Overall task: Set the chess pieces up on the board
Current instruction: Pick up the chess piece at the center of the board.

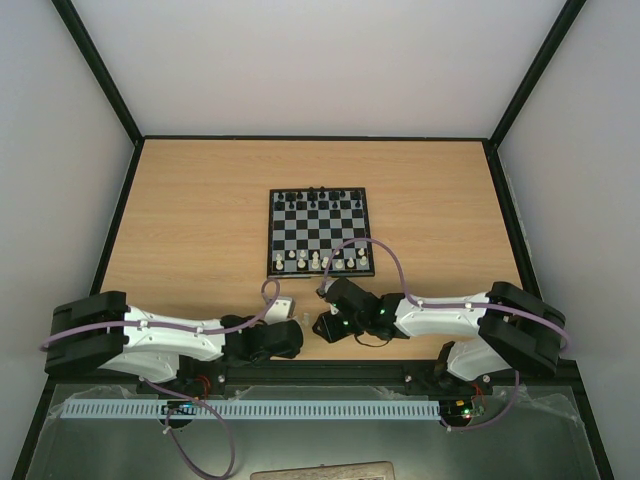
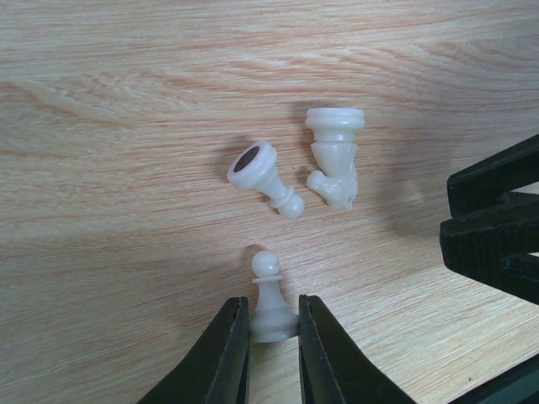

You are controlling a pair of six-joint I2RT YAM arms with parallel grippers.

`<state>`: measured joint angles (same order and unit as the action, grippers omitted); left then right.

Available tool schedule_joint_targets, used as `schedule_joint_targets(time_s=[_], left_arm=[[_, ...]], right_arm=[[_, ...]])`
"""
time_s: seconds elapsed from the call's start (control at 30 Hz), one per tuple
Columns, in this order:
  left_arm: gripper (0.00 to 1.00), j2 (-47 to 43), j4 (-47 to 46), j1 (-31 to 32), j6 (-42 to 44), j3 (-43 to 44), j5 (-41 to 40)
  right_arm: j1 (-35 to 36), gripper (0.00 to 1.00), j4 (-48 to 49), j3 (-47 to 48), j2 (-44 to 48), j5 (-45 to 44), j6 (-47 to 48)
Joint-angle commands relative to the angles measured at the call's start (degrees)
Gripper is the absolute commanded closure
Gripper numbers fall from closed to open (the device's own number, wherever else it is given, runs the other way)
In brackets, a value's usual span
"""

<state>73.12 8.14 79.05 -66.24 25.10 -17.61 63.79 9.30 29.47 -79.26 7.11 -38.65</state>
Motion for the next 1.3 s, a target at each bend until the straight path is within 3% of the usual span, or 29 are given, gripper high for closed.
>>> schedule_joint_targets(time_s=[0.0,0.13,0.2,0.33,0.5,0.73,1.27], left_arm=[[0.93,1.21,4.78,0.72,-0.73,-1.13,1.12],[0.93,-3.94,5.20,0.79,2.97,-0.13,1.88],[0.92,-9.53,3.81,0.50,6.53,-0.21,3.99],[0.90,-22.90,-0.02,-1.32,12.71,-1.74,13.02],[0.89,-34.33,-1.66,-5.85,16.06,-3.46,24.53],[0.89,-38.02,-9.36,-9.58,17.54,-6.82,35.92],[0.89,-38.23,-11.23,-11.51,18.94,-6.70,40.41]], right_arm=[[0.37,0.80,-0.32,-0.47,-0.67,0.11,-0.34],[0.37,0.79,0.00,-0.48,0.54,1.03,-0.51],[0.31,0.72,-0.13,-0.37,2.56,2.07,-0.54],[-0.57,0.60,-1.65,-0.43,9.87,4.43,0.12],[-2.49,0.59,1.55,-3.07,18.81,13.14,-1.03],[-3.94,0.58,4.85,-4.24,25.20,21.09,-4.34],[-9.09,0.54,3.76,-6.17,32.48,24.32,-5.69]])
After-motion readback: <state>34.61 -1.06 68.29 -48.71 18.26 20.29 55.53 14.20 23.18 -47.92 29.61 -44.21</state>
